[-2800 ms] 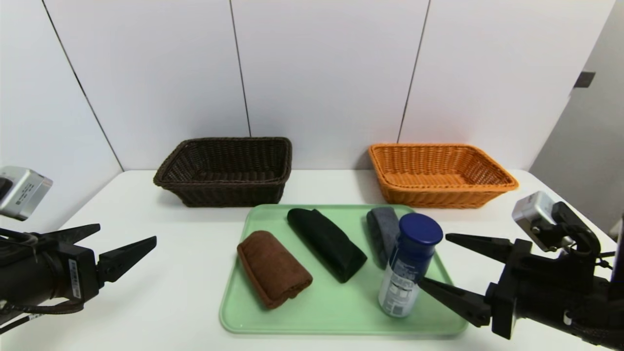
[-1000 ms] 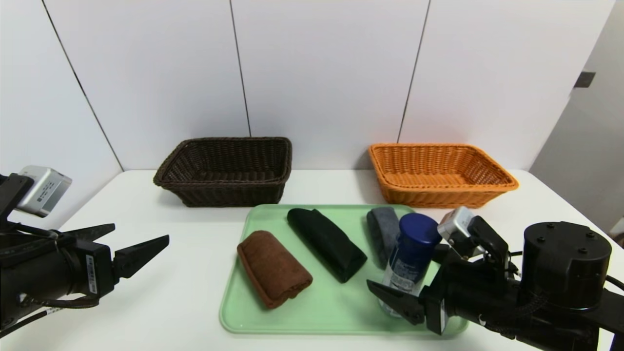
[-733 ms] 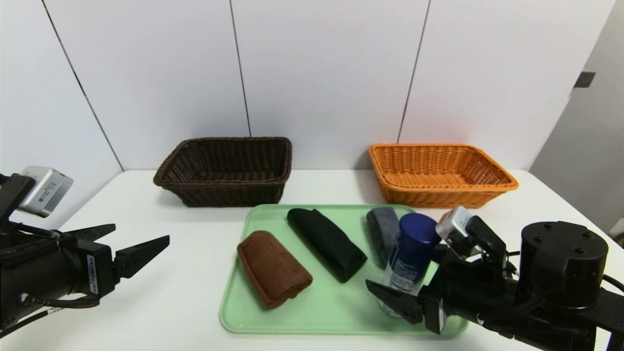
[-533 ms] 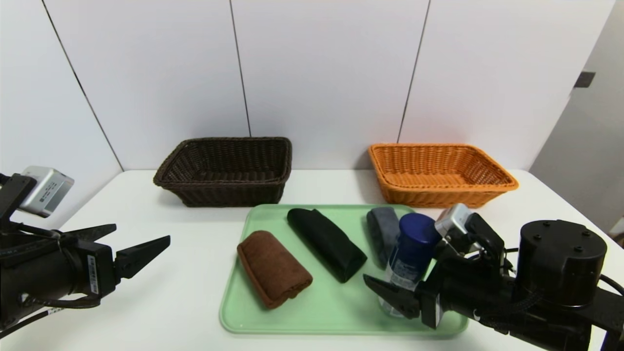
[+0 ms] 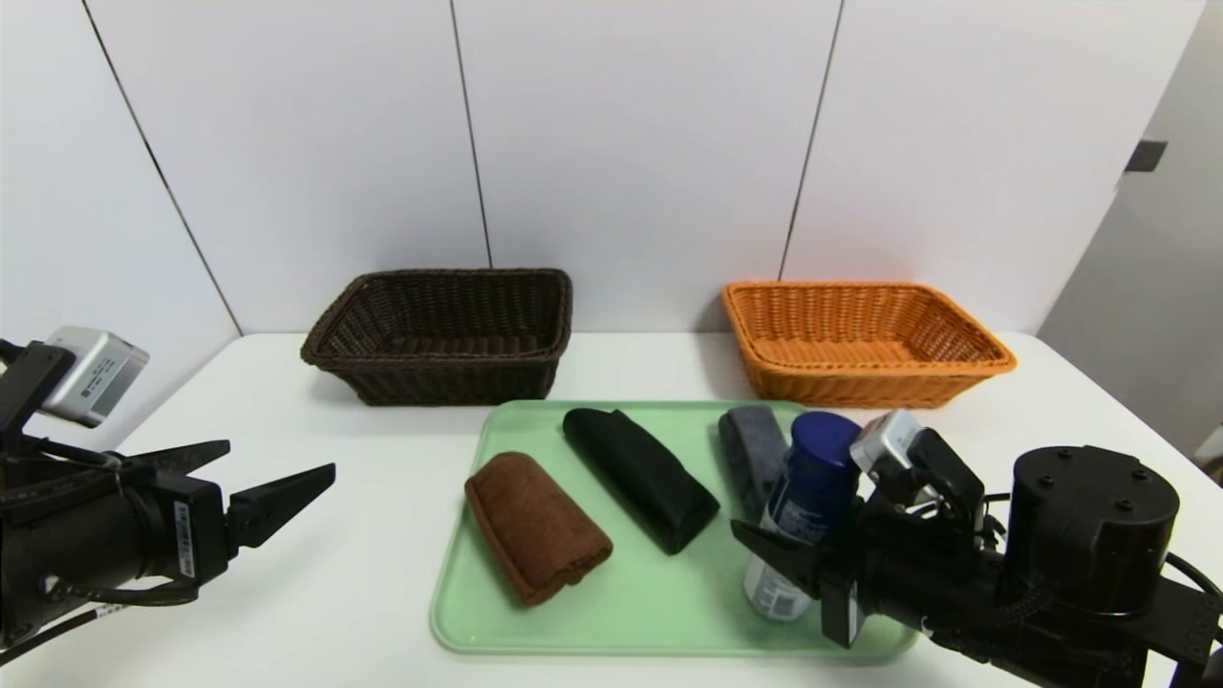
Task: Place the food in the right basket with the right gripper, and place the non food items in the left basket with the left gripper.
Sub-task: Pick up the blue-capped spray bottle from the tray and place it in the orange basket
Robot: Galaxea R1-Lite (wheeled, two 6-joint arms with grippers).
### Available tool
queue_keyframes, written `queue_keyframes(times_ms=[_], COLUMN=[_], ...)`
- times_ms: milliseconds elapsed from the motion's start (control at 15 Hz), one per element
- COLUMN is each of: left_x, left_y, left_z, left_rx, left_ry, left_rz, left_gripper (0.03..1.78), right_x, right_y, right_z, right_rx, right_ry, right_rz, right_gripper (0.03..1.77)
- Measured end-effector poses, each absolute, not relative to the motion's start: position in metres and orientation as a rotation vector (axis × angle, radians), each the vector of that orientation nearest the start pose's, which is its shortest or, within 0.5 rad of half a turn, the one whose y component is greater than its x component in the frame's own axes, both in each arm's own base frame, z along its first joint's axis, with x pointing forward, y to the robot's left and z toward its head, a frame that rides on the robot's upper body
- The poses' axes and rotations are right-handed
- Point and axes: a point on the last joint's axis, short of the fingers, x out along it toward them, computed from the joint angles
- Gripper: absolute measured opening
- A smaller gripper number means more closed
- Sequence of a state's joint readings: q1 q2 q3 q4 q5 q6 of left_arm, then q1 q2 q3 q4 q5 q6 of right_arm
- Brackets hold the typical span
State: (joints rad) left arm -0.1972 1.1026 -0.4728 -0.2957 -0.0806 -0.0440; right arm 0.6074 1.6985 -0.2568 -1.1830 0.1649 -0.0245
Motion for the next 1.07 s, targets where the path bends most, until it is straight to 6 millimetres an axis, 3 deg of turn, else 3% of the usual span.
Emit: queue_keyframes(times_ms=[600,733,867,1067], left_x=[0.144,0.144,0.143,0.142], left_y=[-0.031,-0.031,-0.032,-0.035], left_z=[0.192,0.192,0.192,0.191], left_rx=[-0.017,-0.016,-0.012,-0.005], left_ry=[0.341,0.34,0.34,0.343], left_rz=[-0.269,-0.27,-0.271,-0.272], left_gripper=[1.69,1.69,1.69,1.69], right_x=[0.185,0.19,0.199,0.212], right_y=[0.138,0.145,0.152,0.156], right_z=[0.127,0.147,0.181,0.251], right_rx=[-0.065,-0.05,-0.018,0.064], right_ry=[0.177,0.129,0.082,0.035], right_rz=[0.748,0.725,0.708,0.687], right_gripper=[0.82,0.82,0.82,0.82])
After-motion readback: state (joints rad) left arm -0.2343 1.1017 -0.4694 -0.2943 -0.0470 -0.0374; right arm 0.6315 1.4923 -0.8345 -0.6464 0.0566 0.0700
